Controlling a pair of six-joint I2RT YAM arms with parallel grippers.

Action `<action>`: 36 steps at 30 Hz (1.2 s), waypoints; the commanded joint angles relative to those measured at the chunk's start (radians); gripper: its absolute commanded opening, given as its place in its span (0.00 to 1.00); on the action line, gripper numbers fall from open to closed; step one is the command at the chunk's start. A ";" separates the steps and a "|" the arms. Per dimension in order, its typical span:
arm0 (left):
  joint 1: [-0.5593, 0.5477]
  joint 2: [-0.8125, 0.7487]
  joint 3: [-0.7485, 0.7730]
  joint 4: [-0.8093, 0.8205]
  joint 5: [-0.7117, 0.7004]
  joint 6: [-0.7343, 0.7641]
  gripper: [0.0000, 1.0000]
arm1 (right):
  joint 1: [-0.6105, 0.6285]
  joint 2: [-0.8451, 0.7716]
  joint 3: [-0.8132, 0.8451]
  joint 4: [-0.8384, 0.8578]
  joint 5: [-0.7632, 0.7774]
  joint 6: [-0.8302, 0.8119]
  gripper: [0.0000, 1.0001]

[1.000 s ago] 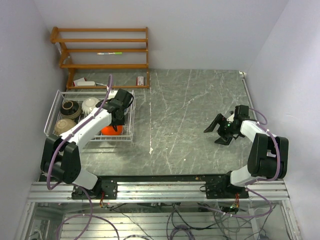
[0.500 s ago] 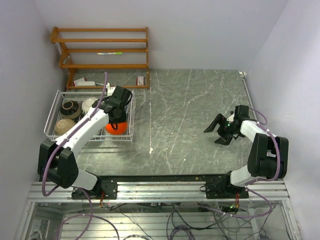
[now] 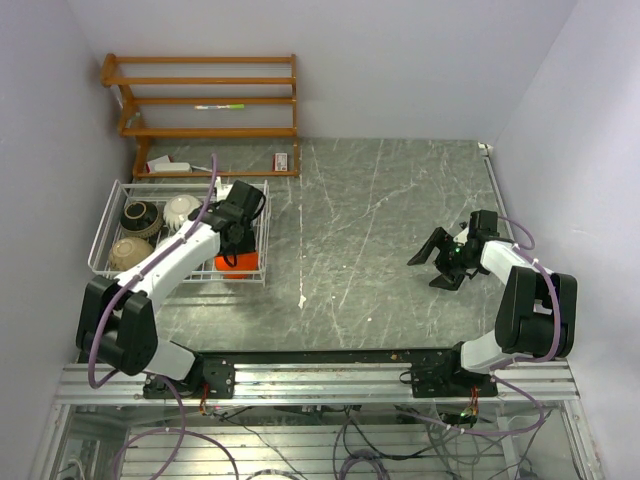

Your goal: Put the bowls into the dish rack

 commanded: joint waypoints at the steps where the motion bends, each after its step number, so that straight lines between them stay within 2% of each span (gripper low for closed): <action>1: -0.005 0.014 -0.029 0.065 0.006 -0.019 0.61 | -0.006 -0.008 -0.006 0.007 0.003 -0.012 0.87; 6: -0.005 0.006 -0.034 0.068 0.001 -0.017 0.69 | -0.006 -0.012 -0.008 0.005 0.005 -0.013 0.87; 11: -0.005 0.000 0.012 0.038 -0.011 0.002 0.92 | -0.005 -0.015 0.007 -0.005 0.013 -0.015 0.88; 13: -0.005 -0.001 0.036 0.024 -0.011 0.010 0.98 | -0.005 -0.017 0.014 -0.012 0.020 -0.017 0.88; 18: -0.005 -0.019 0.118 -0.036 -0.005 0.023 1.00 | 0.005 -0.057 0.057 -0.054 0.048 -0.029 0.89; 20: -0.005 -0.036 0.161 -0.062 -0.003 0.032 1.00 | 0.030 -0.071 0.093 -0.075 0.073 -0.036 0.92; 21: -0.005 -0.043 0.185 -0.072 -0.003 0.040 1.00 | 0.050 -0.074 0.115 -0.088 0.086 -0.038 0.99; 22: -0.005 -0.051 0.205 -0.072 0.002 0.052 1.00 | 0.074 -0.074 0.140 -0.099 0.099 -0.039 1.00; 24: -0.005 -0.059 0.258 -0.076 0.019 0.079 1.00 | 0.144 -0.073 0.215 -0.134 0.156 -0.036 1.00; 30: -0.003 -0.030 0.397 -0.113 0.104 0.120 1.00 | 0.471 0.007 0.507 -0.229 0.321 -0.024 1.00; 36: -0.004 -0.035 0.469 -0.119 0.159 0.146 1.00 | 0.666 0.089 0.777 -0.320 0.391 -0.092 1.00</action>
